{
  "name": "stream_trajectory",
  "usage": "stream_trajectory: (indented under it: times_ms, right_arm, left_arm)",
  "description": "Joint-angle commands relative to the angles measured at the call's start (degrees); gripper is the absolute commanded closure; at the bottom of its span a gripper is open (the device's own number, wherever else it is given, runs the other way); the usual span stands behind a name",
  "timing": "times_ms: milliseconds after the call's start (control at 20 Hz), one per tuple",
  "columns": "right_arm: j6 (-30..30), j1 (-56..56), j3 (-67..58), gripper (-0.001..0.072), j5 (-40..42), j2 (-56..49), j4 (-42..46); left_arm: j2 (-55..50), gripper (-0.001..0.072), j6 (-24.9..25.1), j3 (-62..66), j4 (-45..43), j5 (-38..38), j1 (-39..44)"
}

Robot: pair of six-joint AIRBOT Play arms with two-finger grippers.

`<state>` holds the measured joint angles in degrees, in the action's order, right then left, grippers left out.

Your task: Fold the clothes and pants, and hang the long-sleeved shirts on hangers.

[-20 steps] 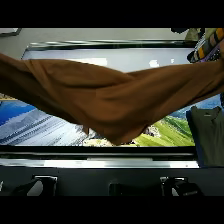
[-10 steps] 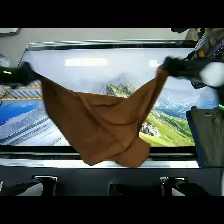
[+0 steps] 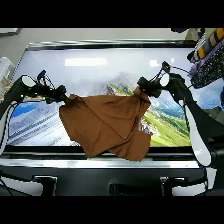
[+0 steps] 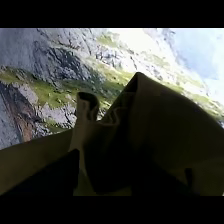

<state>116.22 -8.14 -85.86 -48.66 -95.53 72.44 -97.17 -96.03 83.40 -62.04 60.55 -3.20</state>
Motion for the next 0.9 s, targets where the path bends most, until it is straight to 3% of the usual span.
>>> stream_trajectory:
  times_ms: [0, 100, 300, 400, 500, 850]
  right_arm:
    - [-16.33, 4.28, -0.07, 0.0322, -9.66, 3.41, -8.72]
    - [-23.34, 9.42, -0.04, 0.0321, -19.32, 8.74, -7.23]
    - [-25.66, 18.84, 9.79, 0.0285, -29.40, 19.10, -5.14]
    - [-26.25, 20.33, 21.14, 0.0278, -29.44, 24.17, -6.36]
    - [-26.49, 20.33, 32.65, 0.0162, -29.42, 28.52, -8.28]
    - [-26.45, 15.30, 56.35, 0.0162, -23.85, 33.86, -16.48]
  left_arm:
    - [-1.22, 0.0694, 0.02, 0.17, 0.09, 1.22, -0.79]
    - [-1.09, 0.0694, 0.22, 1.44, 0.02, 4.96, -1.97]
    - [-0.94, 0.0694, 1.73, 3.76, 0.04, 10.47, -3.93]
    - [-0.79, 0.0694, 1.70, 3.74, 0.04, 11.52, -4.44]
    - [-0.79, 0.0694, 1.75, 3.74, 0.04, 12.70, -4.46]
    - [-0.76, 0.0694, 1.73, 3.74, 0.04, 13.60, -4.33]
